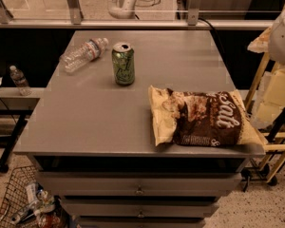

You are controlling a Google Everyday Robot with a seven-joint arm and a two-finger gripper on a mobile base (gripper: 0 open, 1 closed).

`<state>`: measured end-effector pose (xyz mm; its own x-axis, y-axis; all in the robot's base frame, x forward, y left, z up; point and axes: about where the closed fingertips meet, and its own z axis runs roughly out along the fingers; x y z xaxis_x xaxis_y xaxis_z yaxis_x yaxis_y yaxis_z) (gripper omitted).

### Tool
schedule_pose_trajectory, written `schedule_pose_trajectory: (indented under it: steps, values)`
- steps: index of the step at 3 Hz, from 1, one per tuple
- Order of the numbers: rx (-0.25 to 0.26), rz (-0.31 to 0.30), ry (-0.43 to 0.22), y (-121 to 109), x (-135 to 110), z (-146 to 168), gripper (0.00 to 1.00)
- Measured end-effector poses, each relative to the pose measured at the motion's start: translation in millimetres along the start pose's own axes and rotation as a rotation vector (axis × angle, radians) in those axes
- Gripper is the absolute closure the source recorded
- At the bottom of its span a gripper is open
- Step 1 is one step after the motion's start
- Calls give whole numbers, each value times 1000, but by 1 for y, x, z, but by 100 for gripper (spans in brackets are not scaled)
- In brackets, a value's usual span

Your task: Move green can near brown chip bag

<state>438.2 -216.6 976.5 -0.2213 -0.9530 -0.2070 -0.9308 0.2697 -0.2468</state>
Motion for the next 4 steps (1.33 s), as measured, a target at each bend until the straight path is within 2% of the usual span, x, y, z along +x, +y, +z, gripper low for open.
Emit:
schedule_pose_trajectory:
  steps: [1, 2, 3, 4]
  values:
    - [0, 0, 0, 0, 0, 0, 0]
    - [-1, 13, -69, -32, -7, 22, 0]
    - [-6, 63, -196, -90, -20, 73, 0]
    - [-5, 62, -196, -89, -20, 73, 0]
